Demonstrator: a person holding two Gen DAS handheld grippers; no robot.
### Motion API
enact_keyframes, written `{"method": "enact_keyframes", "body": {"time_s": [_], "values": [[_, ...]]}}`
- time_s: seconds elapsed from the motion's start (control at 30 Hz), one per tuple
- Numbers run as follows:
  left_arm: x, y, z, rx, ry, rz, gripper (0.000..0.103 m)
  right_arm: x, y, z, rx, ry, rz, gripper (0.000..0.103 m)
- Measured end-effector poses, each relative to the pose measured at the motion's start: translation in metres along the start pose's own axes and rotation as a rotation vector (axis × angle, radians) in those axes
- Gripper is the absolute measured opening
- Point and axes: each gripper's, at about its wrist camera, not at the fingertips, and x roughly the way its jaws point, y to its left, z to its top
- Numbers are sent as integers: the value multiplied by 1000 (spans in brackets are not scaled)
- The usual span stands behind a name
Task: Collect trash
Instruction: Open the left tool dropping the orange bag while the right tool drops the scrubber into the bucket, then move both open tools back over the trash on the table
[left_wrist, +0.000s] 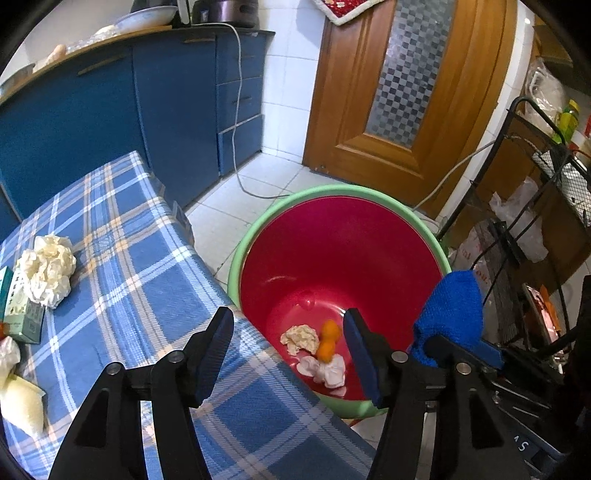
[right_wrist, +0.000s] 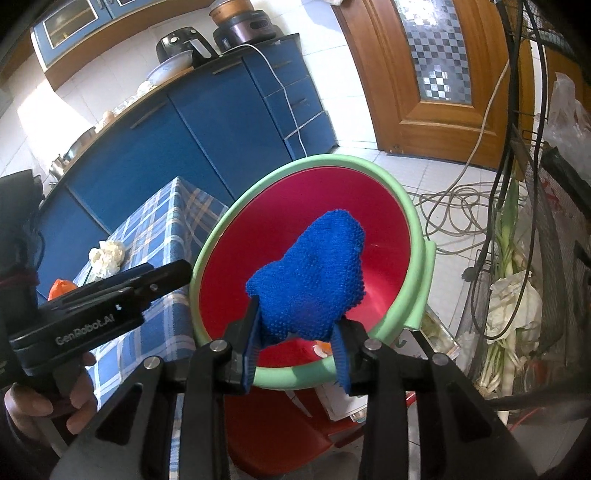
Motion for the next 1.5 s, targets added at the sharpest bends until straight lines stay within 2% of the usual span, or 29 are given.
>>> {"method": "enact_keyframes", "body": {"time_s": [0.1, 0.3, 0.67, 1.27, 1.5], "values": [[-2, 2, 0, -8, -4, 4, 63, 1, -2, 0, 6, 2, 5, 52], [-7, 3, -2, -20, -11, 9, 63, -4, -2, 2, 5, -23, 10, 61], [-32, 24, -11, -65, -40, 42, 63, -11, 2, 1, 3, -37, 21, 61], [-52, 122, -40, -278, -53, 180, 63, -18, 21, -2, -35, -41, 38, 61], [-60, 149, -56, -342, -49, 220, 63, -18, 30, -3, -51, -39, 42, 61]]}}
